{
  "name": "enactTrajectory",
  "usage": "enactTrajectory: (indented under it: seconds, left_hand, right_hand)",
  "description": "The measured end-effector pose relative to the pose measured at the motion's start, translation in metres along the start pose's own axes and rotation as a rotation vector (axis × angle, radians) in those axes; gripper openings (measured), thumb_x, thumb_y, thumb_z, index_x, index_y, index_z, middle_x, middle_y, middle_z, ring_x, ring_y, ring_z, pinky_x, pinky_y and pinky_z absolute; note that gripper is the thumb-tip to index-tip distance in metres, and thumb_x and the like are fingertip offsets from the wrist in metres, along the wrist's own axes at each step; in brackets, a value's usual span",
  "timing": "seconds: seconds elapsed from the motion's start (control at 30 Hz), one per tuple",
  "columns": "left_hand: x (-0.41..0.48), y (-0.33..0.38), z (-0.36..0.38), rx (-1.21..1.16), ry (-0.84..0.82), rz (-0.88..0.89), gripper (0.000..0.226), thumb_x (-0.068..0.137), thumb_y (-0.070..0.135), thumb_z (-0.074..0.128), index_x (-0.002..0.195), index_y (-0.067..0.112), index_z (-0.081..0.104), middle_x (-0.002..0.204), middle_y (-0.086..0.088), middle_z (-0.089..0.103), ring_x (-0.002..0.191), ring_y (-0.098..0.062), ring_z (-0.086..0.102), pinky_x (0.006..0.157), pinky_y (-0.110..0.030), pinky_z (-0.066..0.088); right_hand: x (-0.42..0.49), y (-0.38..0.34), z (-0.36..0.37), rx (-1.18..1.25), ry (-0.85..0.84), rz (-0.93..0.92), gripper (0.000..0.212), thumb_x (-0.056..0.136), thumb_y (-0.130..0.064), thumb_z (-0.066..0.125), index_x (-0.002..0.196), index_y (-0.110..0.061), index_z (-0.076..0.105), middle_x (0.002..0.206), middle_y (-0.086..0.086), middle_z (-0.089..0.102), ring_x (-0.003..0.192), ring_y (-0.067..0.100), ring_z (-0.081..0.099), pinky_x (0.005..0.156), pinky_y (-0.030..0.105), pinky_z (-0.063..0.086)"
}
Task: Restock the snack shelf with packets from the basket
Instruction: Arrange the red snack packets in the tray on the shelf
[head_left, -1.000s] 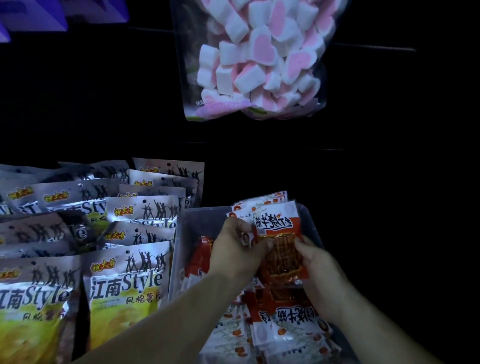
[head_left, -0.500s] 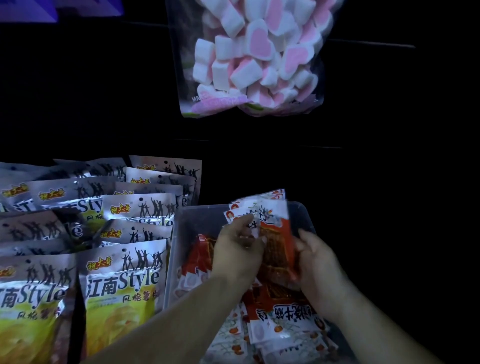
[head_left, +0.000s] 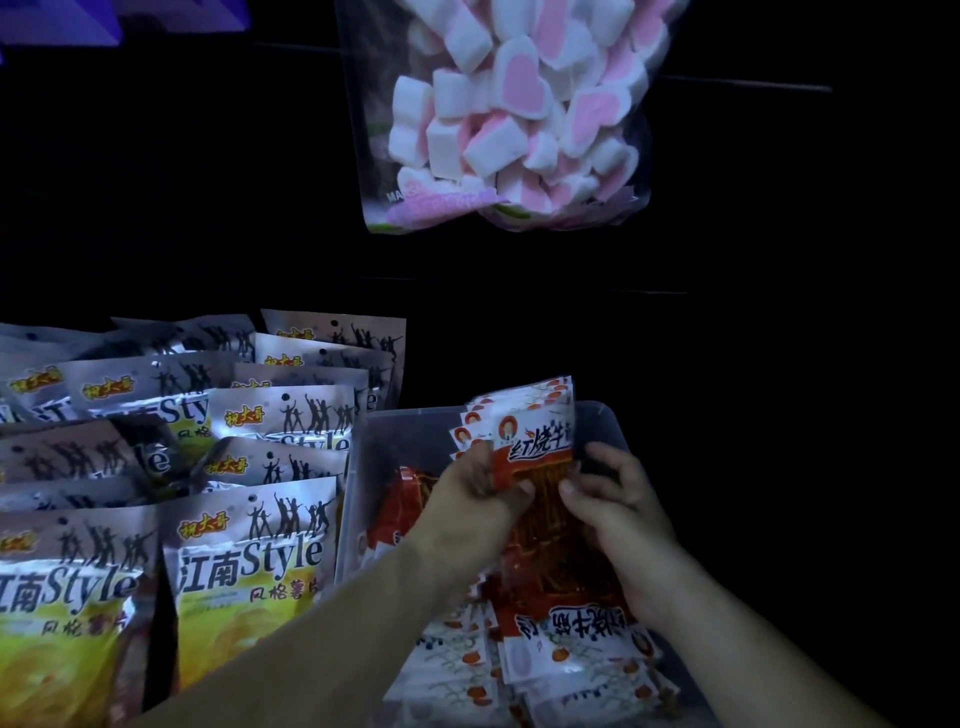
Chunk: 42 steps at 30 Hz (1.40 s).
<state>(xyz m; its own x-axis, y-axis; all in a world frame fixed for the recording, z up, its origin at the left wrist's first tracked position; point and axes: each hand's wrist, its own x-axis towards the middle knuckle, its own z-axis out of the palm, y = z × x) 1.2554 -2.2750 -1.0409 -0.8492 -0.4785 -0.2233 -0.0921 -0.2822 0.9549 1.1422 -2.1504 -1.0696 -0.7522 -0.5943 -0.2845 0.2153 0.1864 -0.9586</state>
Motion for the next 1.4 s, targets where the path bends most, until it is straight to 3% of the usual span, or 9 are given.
enactTrajectory:
  seconds: [0.17,0.27,0.4,0.57,0.67,0.83,1.0,1.17,1.4]
  left_hand:
    - [0.01,-0.004,-0.012,0.258,0.007,0.05,0.026,0.099,0.0,0.06,0.109,0.018,0.076,0.103,0.003,0.079,0.099,-0.013,0.074,0.084,-0.025,0.06]
    - [0.014,-0.009,-0.014,0.55,-0.005,0.041,0.039,0.096,-0.001,0.059,0.111,0.031,0.074,0.101,0.004,0.078,0.091,-0.016,0.075,0.083,-0.035,0.063]
    - [0.02,-0.006,-0.024,0.741,-0.031,-0.034,0.07,0.088,-0.005,0.064,0.137,0.044,0.054,0.123,0.005,0.069,0.1,-0.015,0.072,0.089,-0.036,0.062]
    - [0.026,0.001,-0.038,0.484,0.05,-0.082,0.03,0.101,0.007,0.061,0.113,0.03,0.074,0.113,0.0,0.075,0.093,-0.016,0.076,0.079,-0.029,0.063]
    - [0.023,0.006,-0.044,0.414,0.06,-0.006,0.017,0.099,0.014,0.066,0.111,0.02,0.076,0.108,0.005,0.077,0.098,-0.006,0.071,0.088,-0.016,0.056]
    - [0.028,-0.001,-0.049,0.375,0.032,-0.032,0.028,0.089,0.005,0.077,0.108,0.025,0.073,0.108,0.008,0.077,0.104,-0.007,0.071,0.094,-0.023,0.057]
    - [0.037,-0.009,-0.049,0.677,0.25,-0.003,0.048,0.076,0.022,0.089,0.11,0.035,0.058,0.111,0.012,0.07,0.096,-0.002,0.066,0.083,-0.02,0.056]
    - [0.048,-0.008,-0.054,0.806,0.327,-0.113,0.064,0.069,0.036,0.092,0.118,0.026,0.052,0.106,0.008,0.069,0.098,-0.014,0.067,0.085,-0.034,0.059]
    - [0.058,-0.013,-0.044,0.601,0.275,-0.038,0.033,0.083,0.019,0.083,0.1,0.035,0.059,0.096,0.014,0.073,0.092,-0.006,0.068,0.082,-0.031,0.058]
  right_hand:
    - [-0.009,-0.016,-0.001,-0.173,0.122,-0.126,0.023,0.096,-0.015,0.071,0.103,-0.036,0.065,0.102,-0.007,0.073,0.099,0.018,0.07,0.086,0.043,0.06]
    - [-0.015,-0.019,-0.006,-0.396,0.091,-0.149,0.029,0.096,-0.003,0.064,0.083,-0.028,0.056,0.099,-0.001,0.071,0.099,0.02,0.067,0.085,0.039,0.057]
    - [-0.027,-0.02,-0.012,-0.533,-0.078,-0.086,0.047,0.088,0.013,0.058,0.091,-0.034,0.061,0.107,-0.005,0.068,0.107,0.019,0.065,0.081,0.036,0.061]
    - [-0.034,-0.046,-0.015,-0.56,-0.336,0.193,0.061,0.078,0.008,0.061,0.113,-0.041,0.071,0.116,-0.005,0.07,0.105,0.014,0.069,0.08,0.034,0.063]
    - [-0.027,-0.057,-0.021,-0.394,-0.204,0.171,0.066,0.056,0.001,0.052,0.109,-0.032,0.076,0.12,-0.004,0.071,0.115,0.015,0.065,0.084,0.035,0.059]
    - [-0.016,-0.04,0.01,-0.595,0.005,0.083,0.048,0.093,-0.007,0.063,0.126,-0.04,0.054,0.111,-0.009,0.069,0.094,0.006,0.064,0.082,0.029,0.057]
    - [0.013,-0.018,0.034,-0.658,0.256,0.046,0.069,0.093,-0.014,0.074,0.152,-0.017,0.038,0.139,0.003,0.064,0.122,0.024,0.063,0.093,0.032,0.053]
    - [0.034,-0.012,0.039,-0.625,0.367,-0.067,0.016,0.095,-0.017,0.071,0.107,-0.018,0.061,0.096,0.003,0.068,0.088,0.023,0.064,0.064,0.026,0.041]
    - [0.048,-0.003,0.041,-0.392,0.377,-0.138,0.023,0.095,-0.026,0.072,0.089,-0.023,0.05,0.079,-0.004,0.056,0.069,0.012,0.052,0.058,0.028,0.037]
